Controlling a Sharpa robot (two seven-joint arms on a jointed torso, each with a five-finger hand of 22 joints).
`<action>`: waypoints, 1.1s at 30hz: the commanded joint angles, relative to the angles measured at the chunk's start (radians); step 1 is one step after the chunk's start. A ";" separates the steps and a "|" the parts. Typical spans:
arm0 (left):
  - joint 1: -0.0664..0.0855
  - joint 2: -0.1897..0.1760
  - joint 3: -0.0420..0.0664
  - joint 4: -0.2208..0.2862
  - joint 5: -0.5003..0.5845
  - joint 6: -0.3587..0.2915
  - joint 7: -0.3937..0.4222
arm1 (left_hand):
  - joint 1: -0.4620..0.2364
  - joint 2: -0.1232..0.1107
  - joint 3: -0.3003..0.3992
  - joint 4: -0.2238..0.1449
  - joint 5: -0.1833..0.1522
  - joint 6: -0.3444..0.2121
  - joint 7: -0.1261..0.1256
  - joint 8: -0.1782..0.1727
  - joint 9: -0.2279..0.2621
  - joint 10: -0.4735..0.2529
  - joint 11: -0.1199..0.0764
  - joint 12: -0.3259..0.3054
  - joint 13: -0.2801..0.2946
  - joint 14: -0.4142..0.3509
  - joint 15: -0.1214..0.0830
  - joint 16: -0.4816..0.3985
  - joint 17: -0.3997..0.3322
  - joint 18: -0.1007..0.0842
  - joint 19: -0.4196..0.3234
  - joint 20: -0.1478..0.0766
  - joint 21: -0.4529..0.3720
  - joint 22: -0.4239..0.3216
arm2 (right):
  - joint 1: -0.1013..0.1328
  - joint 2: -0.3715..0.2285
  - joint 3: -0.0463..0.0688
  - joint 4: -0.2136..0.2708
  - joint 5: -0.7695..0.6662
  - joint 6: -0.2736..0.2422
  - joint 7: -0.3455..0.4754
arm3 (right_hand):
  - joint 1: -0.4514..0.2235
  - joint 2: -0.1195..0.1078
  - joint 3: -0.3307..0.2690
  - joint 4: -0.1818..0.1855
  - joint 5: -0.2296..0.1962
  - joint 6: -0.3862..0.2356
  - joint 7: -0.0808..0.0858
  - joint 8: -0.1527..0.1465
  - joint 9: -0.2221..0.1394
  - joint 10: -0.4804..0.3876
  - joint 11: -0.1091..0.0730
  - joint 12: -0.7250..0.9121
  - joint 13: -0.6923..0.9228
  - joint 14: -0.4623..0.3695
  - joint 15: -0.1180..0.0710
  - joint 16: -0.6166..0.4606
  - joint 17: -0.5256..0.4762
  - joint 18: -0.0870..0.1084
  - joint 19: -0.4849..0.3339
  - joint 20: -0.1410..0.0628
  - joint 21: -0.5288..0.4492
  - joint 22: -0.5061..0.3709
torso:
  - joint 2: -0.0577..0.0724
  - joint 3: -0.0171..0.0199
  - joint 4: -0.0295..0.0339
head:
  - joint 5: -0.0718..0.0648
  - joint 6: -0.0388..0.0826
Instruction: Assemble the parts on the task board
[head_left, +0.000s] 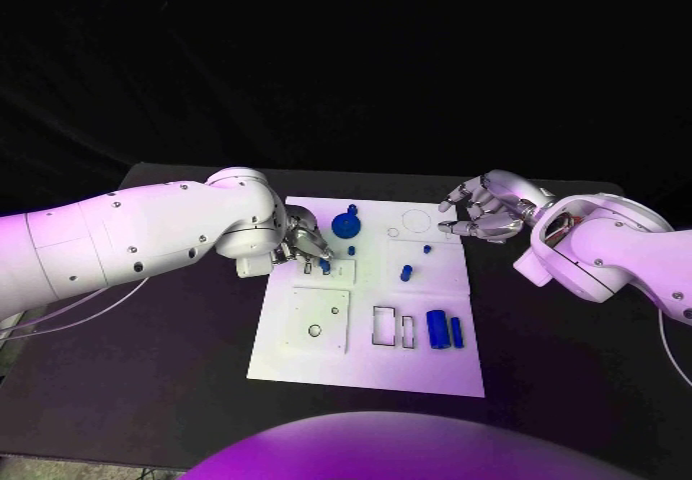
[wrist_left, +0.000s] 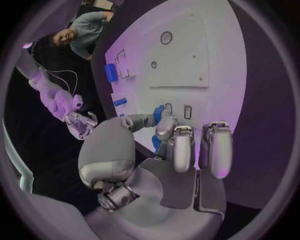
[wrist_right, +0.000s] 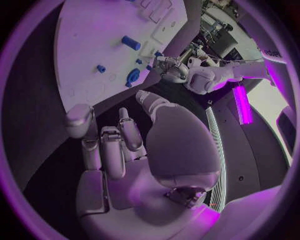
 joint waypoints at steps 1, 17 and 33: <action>-0.009 -0.015 0.001 0.033 -0.144 -0.119 0.076 | 0.017 -0.001 0.175 -0.182 -0.006 0.015 -0.004 0.002 -0.004 0.012 0.000 0.009 0.007 0.106 -0.001 0.004 0.264 -0.015 0.076 -0.006 0.006 0.210 | -0.002 -0.002 0.000 0.002 -0.011 0.013 0.000 | -0.009 -0.003 0.000 0.004 0.005 -0.001 -0.003 0.004 0.001 0.004 -0.002 0.004 -0.001 0.092 0.000 -0.006 0.223 0.014 -0.004 -0.003 -0.004 0.000 | 0.000 -0.0003 0.0003 | 0.001 0.000; -0.061 -0.061 0.001 0.109 -0.301 -0.263 0.138 | 0.044 -0.019 0.191 -0.170 -0.021 0.038 -0.006 -0.005 -0.014 0.031 -0.002 0.021 0.025 0.106 -0.004 0.004 0.264 -0.017 0.081 -0.008 0.013 0.218 | -0.006 -0.009 0.000 0.004 -0.011 0.012 0.001 | -0.010 -0.002 0.000 0.007 0.008 -0.001 -0.003 0.005 0.001 0.005 -0.002 0.005 0.000 0.092 0.000 -0.005 0.223 0.014 -0.004 -0.003 -0.004 0.000 | 0.000 -0.0005 -0.0016 | -0.001 0.001; -0.086 -0.065 0.001 0.111 -0.339 -0.279 0.141 | 0.050 -0.024 0.196 -0.166 -0.027 0.042 -0.007 -0.007 -0.017 0.035 -0.003 0.023 0.029 0.106 -0.004 0.004 0.264 -0.017 0.081 -0.009 0.013 0.219 | -0.010 -0.012 0.000 0.007 -0.011 0.012 0.002 | -0.011 -0.001 0.001 0.009 0.010 -0.002 -0.003 0.005 0.001 0.004 -0.003 0.004 -0.001 0.092 0.000 -0.005 0.223 0.014 -0.004 -0.003 -0.004 0.000 | 0.002 0.0000 -0.0025 | -0.007 -0.002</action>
